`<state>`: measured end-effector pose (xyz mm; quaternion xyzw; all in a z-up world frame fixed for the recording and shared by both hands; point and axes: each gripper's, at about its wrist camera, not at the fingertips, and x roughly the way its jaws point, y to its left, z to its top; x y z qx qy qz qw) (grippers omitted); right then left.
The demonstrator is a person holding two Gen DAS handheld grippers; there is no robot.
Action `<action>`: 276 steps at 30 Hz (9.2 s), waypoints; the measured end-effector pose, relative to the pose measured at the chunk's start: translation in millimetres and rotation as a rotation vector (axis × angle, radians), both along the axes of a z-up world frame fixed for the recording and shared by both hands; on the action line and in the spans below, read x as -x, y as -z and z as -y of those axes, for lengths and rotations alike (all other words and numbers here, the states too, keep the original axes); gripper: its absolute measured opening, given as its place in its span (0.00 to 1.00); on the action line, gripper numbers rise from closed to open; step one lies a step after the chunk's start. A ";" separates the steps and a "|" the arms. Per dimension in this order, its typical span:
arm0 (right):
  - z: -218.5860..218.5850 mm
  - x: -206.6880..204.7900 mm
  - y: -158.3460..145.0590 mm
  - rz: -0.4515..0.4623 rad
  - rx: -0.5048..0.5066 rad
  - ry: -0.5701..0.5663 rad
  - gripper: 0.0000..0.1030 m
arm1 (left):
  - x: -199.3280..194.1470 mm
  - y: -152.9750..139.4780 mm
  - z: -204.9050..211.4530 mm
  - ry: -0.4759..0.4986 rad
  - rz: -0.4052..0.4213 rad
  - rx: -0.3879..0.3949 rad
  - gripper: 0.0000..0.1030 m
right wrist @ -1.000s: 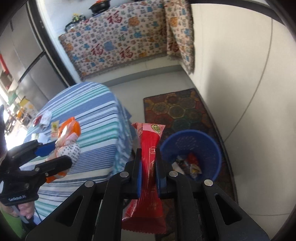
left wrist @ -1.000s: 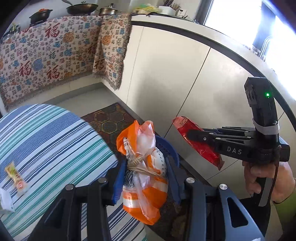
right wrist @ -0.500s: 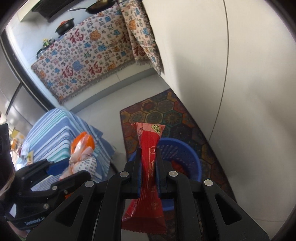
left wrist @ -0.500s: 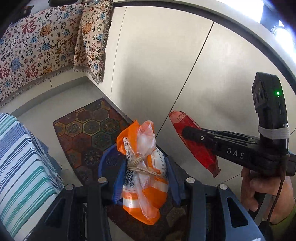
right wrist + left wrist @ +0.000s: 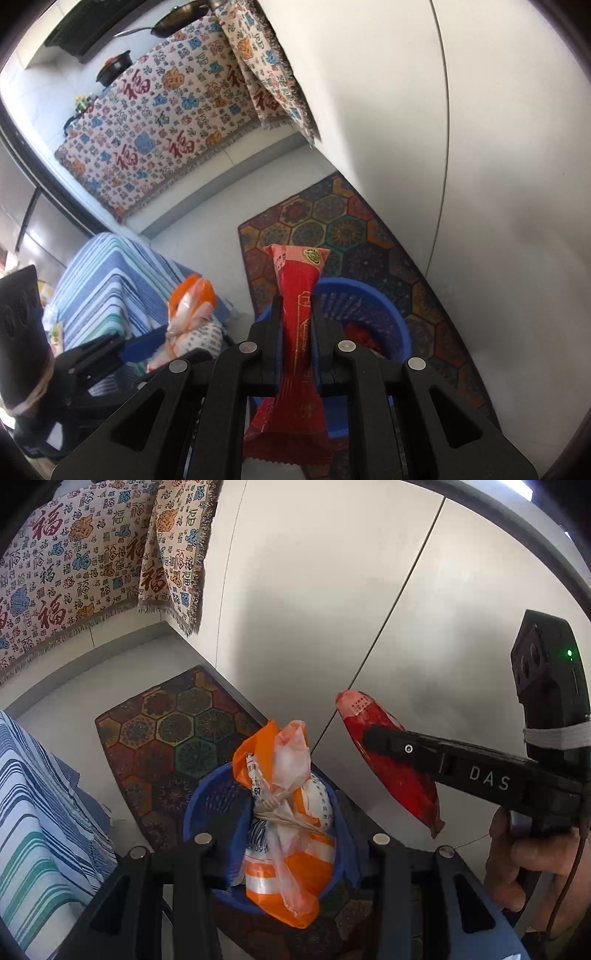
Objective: Collect trash
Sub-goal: 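Carry both items over the blue wastebasket and open both tools, then bring both tools back over the table toward the milk carton, then grasp the white-and-green milk carton with the left tool and lift it, then grasp the cream snack bar with the right tool while the left tool holds the carton, then carry the carton and snack bar over the blue wastebasket and open both tools, then bring both tools back over the table toward the remaining items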
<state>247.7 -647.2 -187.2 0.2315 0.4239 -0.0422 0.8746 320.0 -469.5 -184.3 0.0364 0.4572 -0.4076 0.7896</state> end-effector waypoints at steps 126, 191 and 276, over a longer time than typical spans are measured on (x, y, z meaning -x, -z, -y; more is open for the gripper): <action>-413.1 -0.7 11.0 -0.041 0.368 -0.450 1.00 | 68.0 -25.8 -471.6 -0.377 0.150 -0.133 0.48; -365.2 -14.9 -51.4 -0.090 0.144 -0.615 0.14 | 66.8 -64.4 -402.5 -0.395 0.088 -0.109 0.46; -137.8 23.0 -35.2 0.046 0.374 -0.260 0.92 | 87.0 -62.0 -234.9 -0.266 0.093 -0.046 0.67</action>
